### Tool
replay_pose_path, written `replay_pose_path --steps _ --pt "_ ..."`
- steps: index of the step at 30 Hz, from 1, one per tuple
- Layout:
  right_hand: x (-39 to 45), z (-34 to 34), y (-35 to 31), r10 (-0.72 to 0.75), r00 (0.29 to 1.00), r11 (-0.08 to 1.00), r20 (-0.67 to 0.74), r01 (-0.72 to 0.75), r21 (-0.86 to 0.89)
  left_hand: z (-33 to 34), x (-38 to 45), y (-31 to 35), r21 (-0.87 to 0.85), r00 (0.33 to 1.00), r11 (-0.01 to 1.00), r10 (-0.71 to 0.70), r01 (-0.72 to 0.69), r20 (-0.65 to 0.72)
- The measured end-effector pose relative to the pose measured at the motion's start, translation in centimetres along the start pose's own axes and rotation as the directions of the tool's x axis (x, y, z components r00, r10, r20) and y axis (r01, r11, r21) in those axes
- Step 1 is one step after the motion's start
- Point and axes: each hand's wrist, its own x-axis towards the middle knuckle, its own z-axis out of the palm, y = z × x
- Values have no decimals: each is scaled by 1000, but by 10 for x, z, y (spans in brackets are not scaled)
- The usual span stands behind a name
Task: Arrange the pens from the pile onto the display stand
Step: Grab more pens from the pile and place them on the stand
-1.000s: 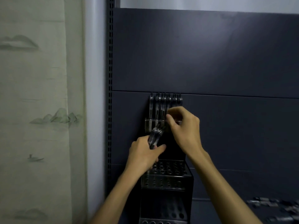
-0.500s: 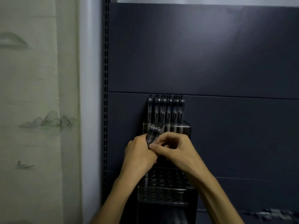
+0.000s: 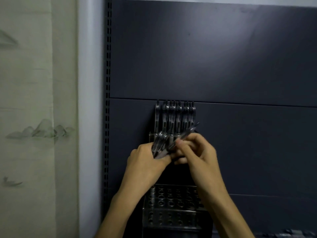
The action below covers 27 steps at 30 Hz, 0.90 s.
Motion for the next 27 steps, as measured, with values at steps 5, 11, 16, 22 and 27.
replay_pose_path --steps 5,11,16,22,27 --pt "12 -12 -12 -112 937 963 -330 184 197 -2 2 -7 -47 1000 999 2 -1 26" --pt "53 -19 -21 -313 918 948 -241 287 -139 0 1 -6 -82 999 996 33 -32 19" --pt "71 -20 -12 -322 935 892 -146 248 -379 3 0 -5 -92 998 995 43 -40 38" --pt "76 -17 -13 -355 931 783 -84 247 -571 1 0 -5 -100 998 994 57 -53 32" --pt "71 -13 -13 -342 939 735 -39 241 -633 -1 -1 -5 -116 997 991 68 -64 24"
